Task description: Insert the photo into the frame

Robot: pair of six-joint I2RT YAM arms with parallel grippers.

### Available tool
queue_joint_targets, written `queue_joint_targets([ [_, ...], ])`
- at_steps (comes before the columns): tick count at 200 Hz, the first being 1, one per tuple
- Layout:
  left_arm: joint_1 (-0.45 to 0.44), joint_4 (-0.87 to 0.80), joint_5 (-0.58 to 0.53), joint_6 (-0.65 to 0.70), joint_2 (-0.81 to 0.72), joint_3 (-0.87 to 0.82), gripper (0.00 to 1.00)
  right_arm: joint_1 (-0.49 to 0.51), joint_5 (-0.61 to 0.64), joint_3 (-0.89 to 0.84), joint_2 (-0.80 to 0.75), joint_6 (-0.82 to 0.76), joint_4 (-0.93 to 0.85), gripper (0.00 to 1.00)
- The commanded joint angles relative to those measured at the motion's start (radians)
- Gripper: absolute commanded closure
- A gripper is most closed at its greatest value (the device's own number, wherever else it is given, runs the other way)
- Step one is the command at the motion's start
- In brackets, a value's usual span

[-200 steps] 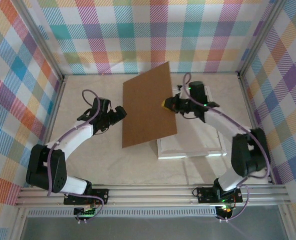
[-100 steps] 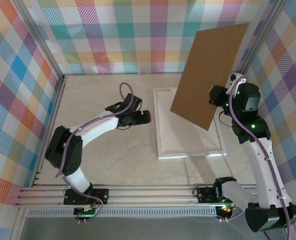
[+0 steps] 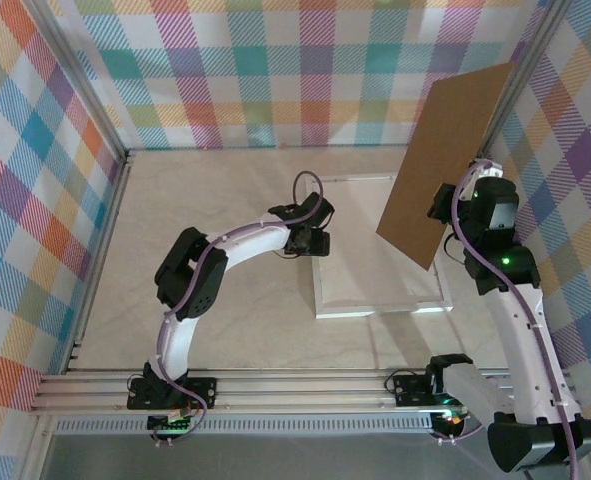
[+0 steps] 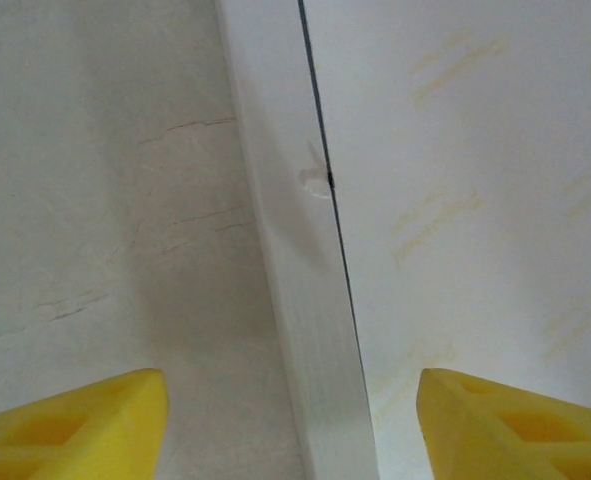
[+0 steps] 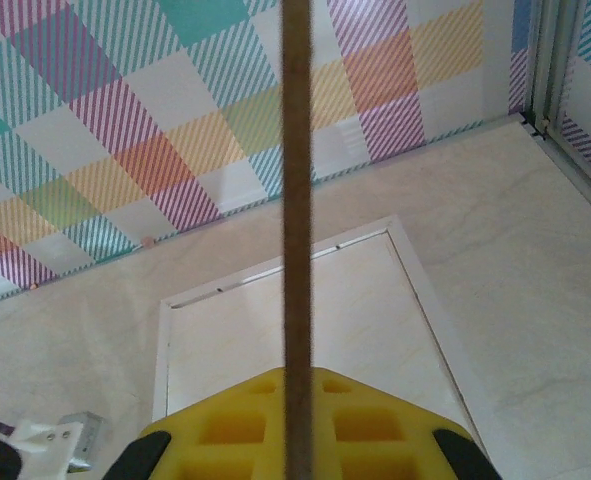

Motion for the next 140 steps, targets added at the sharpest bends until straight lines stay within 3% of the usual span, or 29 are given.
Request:
queue_joint_targets([
  [1, -0.005, -0.04, -0.011, -0.002, 0.03, 0.046, 0.35, -0.008, 0.016, 0.004, -0.036, -0.027, 0.093, 1.0],
  [33, -0.004, -0.037, -0.026, -0.006, 0.049, 0.05, 0.44, -0.009, 0.007, -0.006, -0.034, -0.016, 0.106, 1.0],
  [67, 0.008, -0.036, -0.046, -0.014, 0.026, 0.011, 0.66, -0.009, -0.008, 0.001, -0.029, -0.013, 0.108, 1.0],
  [140, 0.16, 0.036, -0.053, -0.019, -0.176, -0.258, 0.67, -0.009, -0.165, 0.006, 0.059, 0.046, 0.123, 1.0],
])
